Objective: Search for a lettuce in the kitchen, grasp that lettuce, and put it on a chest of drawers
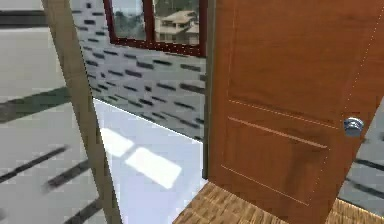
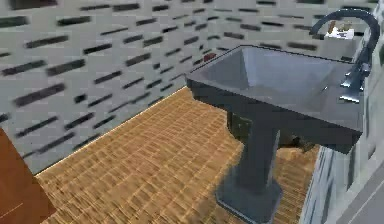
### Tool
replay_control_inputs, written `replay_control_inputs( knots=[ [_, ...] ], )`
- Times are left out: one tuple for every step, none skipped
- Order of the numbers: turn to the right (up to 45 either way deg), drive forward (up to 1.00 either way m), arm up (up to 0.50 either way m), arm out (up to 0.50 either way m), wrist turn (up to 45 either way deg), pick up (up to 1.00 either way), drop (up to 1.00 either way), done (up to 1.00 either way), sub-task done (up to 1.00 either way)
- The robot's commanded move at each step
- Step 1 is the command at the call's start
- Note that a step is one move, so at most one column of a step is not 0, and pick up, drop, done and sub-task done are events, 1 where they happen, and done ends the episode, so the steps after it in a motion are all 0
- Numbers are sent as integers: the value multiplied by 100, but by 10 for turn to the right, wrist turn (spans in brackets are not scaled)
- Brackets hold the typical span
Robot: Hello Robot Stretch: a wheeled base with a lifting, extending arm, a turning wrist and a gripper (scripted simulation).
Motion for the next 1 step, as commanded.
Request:
replay_control_inputs(
  knots=[
    [0, 95, 0, 0, 0, 0, 0, 0, 0]
  ],
)
